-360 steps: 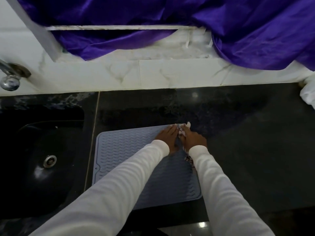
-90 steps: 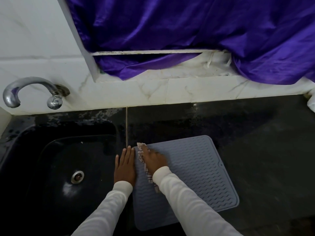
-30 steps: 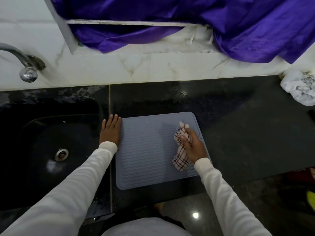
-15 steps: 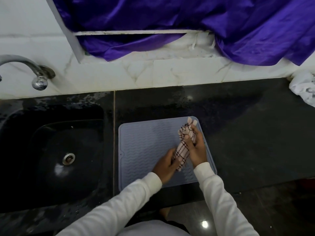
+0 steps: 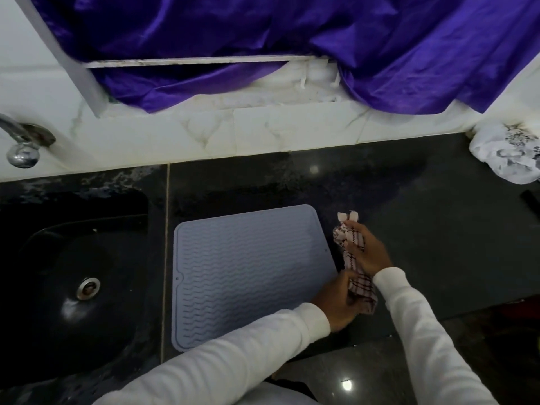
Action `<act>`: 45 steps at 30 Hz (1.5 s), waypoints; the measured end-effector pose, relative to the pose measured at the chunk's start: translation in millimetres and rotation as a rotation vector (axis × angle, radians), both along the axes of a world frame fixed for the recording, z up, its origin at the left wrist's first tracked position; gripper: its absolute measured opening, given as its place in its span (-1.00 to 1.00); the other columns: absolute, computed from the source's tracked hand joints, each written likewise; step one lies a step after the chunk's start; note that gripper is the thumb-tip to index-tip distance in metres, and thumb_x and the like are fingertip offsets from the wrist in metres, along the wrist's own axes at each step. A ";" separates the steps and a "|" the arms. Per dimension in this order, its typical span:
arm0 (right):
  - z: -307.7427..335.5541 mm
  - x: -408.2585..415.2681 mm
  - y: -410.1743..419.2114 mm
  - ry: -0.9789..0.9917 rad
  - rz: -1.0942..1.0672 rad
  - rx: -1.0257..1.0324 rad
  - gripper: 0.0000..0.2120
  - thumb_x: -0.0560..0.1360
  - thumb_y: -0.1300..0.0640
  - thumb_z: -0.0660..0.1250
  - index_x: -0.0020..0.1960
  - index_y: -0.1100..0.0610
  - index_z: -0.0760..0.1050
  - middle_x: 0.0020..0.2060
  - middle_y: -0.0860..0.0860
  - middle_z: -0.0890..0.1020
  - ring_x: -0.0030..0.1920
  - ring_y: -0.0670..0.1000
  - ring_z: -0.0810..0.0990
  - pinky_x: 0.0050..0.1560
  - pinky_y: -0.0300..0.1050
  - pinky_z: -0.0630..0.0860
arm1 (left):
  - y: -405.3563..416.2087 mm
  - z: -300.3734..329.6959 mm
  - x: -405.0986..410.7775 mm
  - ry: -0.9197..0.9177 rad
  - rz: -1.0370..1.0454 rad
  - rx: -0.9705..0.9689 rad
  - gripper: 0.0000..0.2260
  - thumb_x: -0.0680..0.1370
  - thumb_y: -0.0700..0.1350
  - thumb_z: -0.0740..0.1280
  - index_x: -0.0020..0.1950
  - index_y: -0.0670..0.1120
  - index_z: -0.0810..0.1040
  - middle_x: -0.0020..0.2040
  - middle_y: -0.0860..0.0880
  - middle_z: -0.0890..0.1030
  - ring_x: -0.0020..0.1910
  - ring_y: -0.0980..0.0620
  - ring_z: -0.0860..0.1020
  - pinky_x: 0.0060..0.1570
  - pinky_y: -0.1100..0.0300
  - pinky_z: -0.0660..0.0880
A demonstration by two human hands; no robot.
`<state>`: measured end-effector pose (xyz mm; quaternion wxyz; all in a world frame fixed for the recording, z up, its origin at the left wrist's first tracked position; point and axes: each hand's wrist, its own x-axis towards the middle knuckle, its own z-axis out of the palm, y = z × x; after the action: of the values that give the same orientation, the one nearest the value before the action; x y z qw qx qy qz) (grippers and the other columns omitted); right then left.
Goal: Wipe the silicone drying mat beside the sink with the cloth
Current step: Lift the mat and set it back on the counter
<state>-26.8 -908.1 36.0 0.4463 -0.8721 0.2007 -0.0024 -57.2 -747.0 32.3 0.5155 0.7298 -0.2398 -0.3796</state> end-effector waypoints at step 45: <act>-35.0 16.6 70.5 -0.113 0.086 -0.079 -0.55 0.65 0.12 0.11 0.39 -0.37 0.24 0.40 -0.31 0.32 0.39 -0.06 0.34 0.43 0.03 0.27 | 293.9 -53.4 98.7 -0.197 0.724 0.221 -0.60 0.54 -0.20 0.34 0.33 0.13 0.45 0.32 0.11 0.31 0.23 0.27 0.36 0.26 0.20 0.36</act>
<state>-10.2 -837.6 1.0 0.4217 -0.8954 0.1373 -0.0406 41.6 -453.1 -21.1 0.5089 0.8513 0.0272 -0.1251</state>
